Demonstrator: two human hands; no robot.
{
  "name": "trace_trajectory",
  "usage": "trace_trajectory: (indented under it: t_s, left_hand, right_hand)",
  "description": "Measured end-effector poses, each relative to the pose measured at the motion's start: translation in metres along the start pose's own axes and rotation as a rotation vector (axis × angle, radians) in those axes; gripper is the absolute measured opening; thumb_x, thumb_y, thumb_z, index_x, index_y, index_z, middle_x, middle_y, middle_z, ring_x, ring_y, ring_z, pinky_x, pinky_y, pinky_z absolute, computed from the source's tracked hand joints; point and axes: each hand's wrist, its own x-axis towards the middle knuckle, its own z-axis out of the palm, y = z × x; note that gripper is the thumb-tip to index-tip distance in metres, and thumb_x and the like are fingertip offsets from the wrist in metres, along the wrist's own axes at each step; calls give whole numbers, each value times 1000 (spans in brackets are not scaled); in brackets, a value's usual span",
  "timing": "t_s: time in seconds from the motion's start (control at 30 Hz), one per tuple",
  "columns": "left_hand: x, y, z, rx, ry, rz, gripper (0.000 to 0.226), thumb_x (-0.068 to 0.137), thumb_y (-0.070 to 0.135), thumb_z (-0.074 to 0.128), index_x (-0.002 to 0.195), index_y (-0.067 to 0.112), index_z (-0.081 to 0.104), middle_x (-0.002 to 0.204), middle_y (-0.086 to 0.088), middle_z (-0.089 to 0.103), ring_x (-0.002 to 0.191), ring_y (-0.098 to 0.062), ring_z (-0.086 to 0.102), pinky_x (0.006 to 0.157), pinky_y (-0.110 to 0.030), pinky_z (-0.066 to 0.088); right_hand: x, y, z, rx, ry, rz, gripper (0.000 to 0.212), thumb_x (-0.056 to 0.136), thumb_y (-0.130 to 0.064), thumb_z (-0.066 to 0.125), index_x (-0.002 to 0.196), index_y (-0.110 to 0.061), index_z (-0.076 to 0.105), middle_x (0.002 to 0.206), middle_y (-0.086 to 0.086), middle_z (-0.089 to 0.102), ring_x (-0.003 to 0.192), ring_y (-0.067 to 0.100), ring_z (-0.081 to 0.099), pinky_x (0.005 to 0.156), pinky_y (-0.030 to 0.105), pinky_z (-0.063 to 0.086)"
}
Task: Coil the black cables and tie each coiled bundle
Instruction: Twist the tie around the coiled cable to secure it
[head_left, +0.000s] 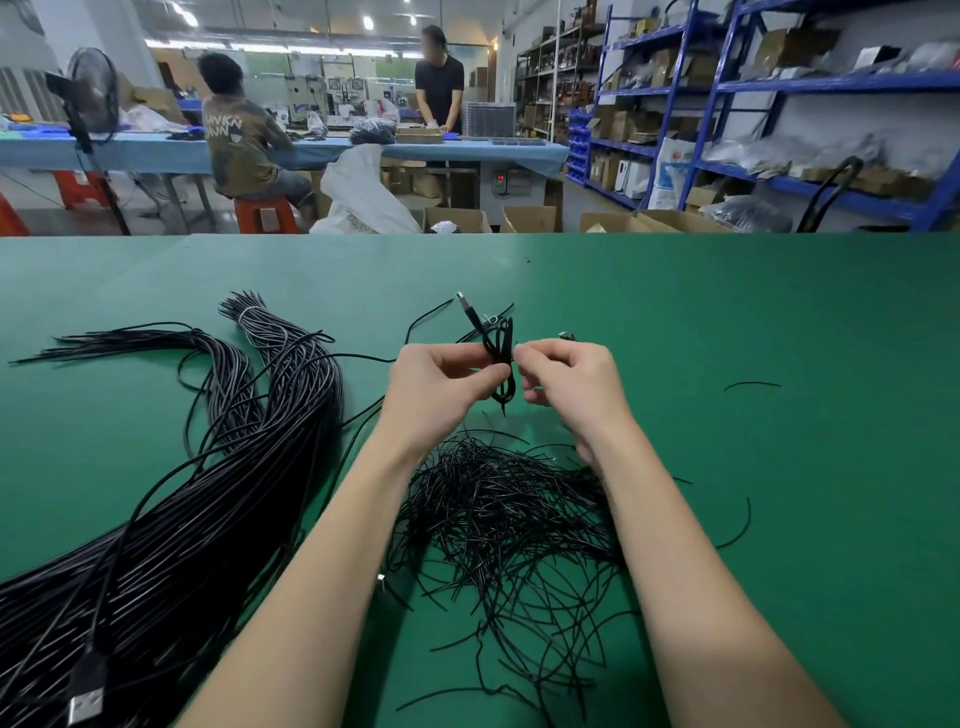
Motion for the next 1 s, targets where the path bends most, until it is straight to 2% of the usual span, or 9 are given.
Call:
trace_trajectory:
  t_s: [0.13, 0.23, 0.37, 0.47, 0.6, 0.67, 0.73, 0.83, 1.0]
  left_hand:
    - [-3, 1, 6, 93, 45, 119, 15, 83, 14, 78, 95, 23, 82, 78, 6, 77, 68, -9, 69, 68, -21, 53]
    - [-4, 1, 8, 135, 57, 154, 17, 83, 15, 78, 97, 24, 81, 79, 5, 77, 74, -20, 73, 71, -32, 56]
    - [-2, 0, 5, -20, 1, 46, 15, 86, 17, 77, 99, 21, 81, 87, 9, 78, 71, 0, 64, 62, -17, 49]
    - [2, 0, 1, -114, -6, -151, 12, 85, 21, 76, 96, 20, 80, 79, 6, 70, 66, -6, 52, 60, -17, 42]
    - [4, 2, -3, -336, -98, -347, 36, 83, 10, 76, 115, -7, 70, 85, -4, 58, 59, -7, 45, 55, -18, 34]
    - [4, 4, -6, -388, -144, -402, 29, 84, 7, 73, 111, -4, 71, 84, -4, 58, 59, -7, 43, 50, -15, 34]
    - [5, 6, -9, -416, -192, -458, 15, 84, 8, 72, 99, 8, 72, 75, 2, 62, 58, -6, 46, 48, -13, 36]
    - [5, 7, -15, -497, -245, -521, 25, 73, 12, 77, 97, 10, 69, 68, 6, 59, 51, -3, 46, 45, -13, 35]
    - [5, 13, -24, -456, -307, -504, 20, 66, 17, 79, 84, 11, 75, 70, 2, 55, 54, -4, 48, 51, -12, 43]
  right_hand:
    - [3, -7, -6, 487, -99, 368, 10, 93, -1, 67, 84, -1, 69, 59, 1, 61, 49, 7, 55, 49, 15, 51]
    - [2, -6, -11, 556, -145, 436, 12, 95, -1, 64, 84, -2, 68, 59, 2, 62, 50, 7, 56, 49, 14, 53]
    - [0, -4, -12, 408, -166, 271, 7, 93, -7, 72, 89, -2, 72, 69, 1, 69, 57, 7, 62, 57, 17, 55]
    - [-1, -6, -11, 121, -143, 33, 4, 94, -11, 73, 96, -8, 72, 77, 1, 72, 64, 7, 67, 61, 21, 58]
    - [-2, -6, -21, -184, -207, -279, 17, 91, -12, 76, 99, -27, 73, 93, -7, 76, 75, 13, 73, 71, 32, 63]
    - [-2, -5, -26, -356, -192, -421, 19, 88, -17, 79, 95, -34, 76, 95, -15, 76, 78, 11, 74, 75, 33, 62]
    - [-2, -4, -28, -380, -152, -527, 16, 85, -18, 82, 90, -33, 78, 95, -16, 75, 80, 9, 72, 73, 27, 59]
    - [-3, -5, -26, -372, -135, -594, 9, 85, -20, 83, 87, -27, 80, 89, -18, 74, 81, 8, 70, 66, 16, 54]
    - [-5, -11, -23, -398, -136, -601, 4, 88, -18, 80, 88, -21, 80, 80, -16, 73, 77, 7, 70, 67, 22, 56]
